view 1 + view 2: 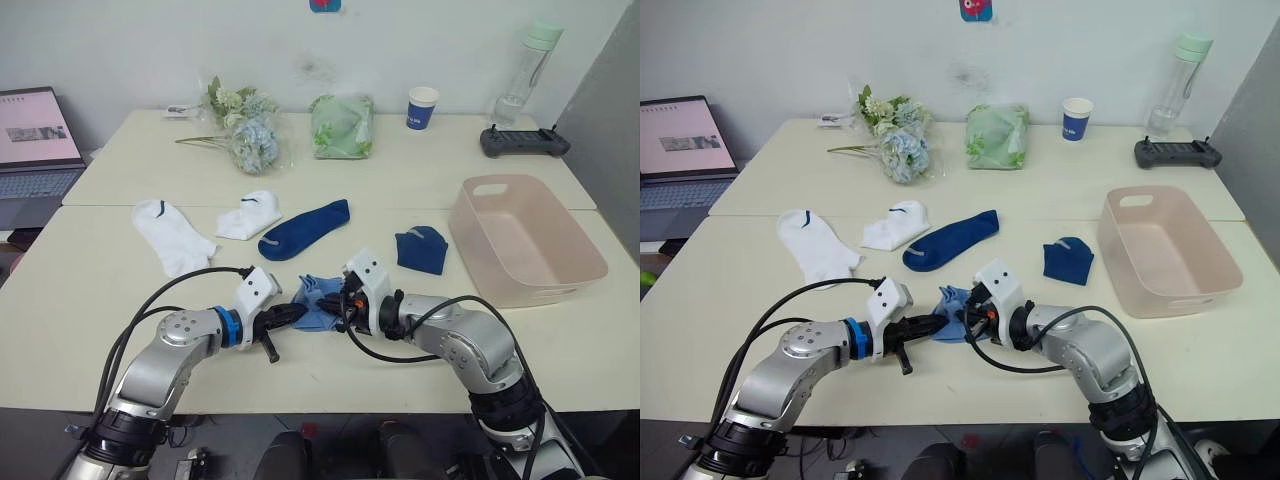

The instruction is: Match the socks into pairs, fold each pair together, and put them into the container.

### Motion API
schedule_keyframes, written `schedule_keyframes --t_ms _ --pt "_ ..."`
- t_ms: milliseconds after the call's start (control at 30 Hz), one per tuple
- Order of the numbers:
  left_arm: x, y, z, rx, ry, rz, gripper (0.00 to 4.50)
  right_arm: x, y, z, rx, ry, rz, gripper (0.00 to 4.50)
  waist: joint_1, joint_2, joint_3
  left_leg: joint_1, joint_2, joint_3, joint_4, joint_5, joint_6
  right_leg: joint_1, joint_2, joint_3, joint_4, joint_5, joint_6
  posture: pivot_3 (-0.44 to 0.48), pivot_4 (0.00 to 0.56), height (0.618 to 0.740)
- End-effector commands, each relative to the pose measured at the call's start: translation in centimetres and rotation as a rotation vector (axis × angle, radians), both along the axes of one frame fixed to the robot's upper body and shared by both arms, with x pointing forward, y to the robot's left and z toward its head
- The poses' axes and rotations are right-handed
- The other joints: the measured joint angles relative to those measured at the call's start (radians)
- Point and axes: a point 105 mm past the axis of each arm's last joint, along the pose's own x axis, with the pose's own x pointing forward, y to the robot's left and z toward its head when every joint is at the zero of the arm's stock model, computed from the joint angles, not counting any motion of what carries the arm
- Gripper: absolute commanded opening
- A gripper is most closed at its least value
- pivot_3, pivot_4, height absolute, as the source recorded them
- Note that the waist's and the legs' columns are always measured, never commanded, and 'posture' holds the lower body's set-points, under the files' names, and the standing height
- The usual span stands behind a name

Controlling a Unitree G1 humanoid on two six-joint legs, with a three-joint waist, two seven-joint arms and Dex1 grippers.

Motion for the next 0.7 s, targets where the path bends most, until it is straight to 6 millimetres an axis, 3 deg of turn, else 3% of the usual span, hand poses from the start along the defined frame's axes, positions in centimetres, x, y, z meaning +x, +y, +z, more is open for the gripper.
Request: schedule_keyframes --t_ms 33,100,200,400,533,600,700 --pt "-0.2 0.1 0.0 -0.001 -0.007 0.004 0.0 0.0 1.0 0.8 0.031 -0.011 0.029 0.09 0.0 0.0 0.0 0.0 0.0 0.0 0.0 0.0 0.0 0.0 0.0 0.0 0.0 0.0 0.0 0.0 0.15 0.74" --pt "-0.2 0.1 0.0 0.0 -0.007 0.002 0.0 0.2 1.2 1.3 0.06 -0.017 0.025 0.09 -0.001 0.0 0.0 0.0 0.0 0.0 0.0 0.0 0.0 0.0 0.0 0.0 0.0 0.0 0.0 0.0 0.15 0.74" --pt "-0.1 0.7 0.5 -0.006 -0.017 0.028 0.0 0.2 1.4 3.0 0.129 -0.025 0.037 0.8 -0.001 0.0 0.0 0.0 0.0 0.0 0.0 0.0 0.0 0.0 0.0 0.0 0.0 0.0 0.0 0.0 0.15 0.74" --pt "1.2 4.1 2.5 -0.024 -0.058 0.152 0.0 -0.5 0.1 6.2 0.281 -0.006 0.028 2.89 -0.001 0.0 0.0 -0.001 0.0 0.0 0.0 0.0 0.0 -0.001 0.0 0.0 0.0 0.0 0.0 0.0 0.15 0.74" --pt "2.3 6.1 5.0 -0.008 -0.138 0.192 0.0 0.5 -2.1 6.4 0.265 -0.075 -0.049 2.89 0.001 0.001 0.0 -0.001 0.0 0.0 0.0 0.0 0.0 -0.002 0.0 -0.001 0.001 0.0 0.0 0.0 0.15 0.74" --pt "2.6 5.7 6.6 -0.007 -0.175 0.142 0.0 1.4 -2.7 5.6 0.216 -0.106 -0.096 2.89 0.001 0.001 0.0 -0.001 -0.001 0.0 0.0 0.0 0.0 -0.002 0.0 0.0 0.0 0.0 0.0 0.0 0.15 0.74" --pt "2.1 3.7 8.0 -0.014 -0.2 0.02 0.0 1.7 -2.5 4.2 0.154 -0.134 -0.091 1.91 -0.002 0.001 0.0 -0.001 -0.001 0.001 0.0 0.0 0.0 -0.002 0.0 0.001 0.0 0.0 0.0 0.0 0.15 0.74"
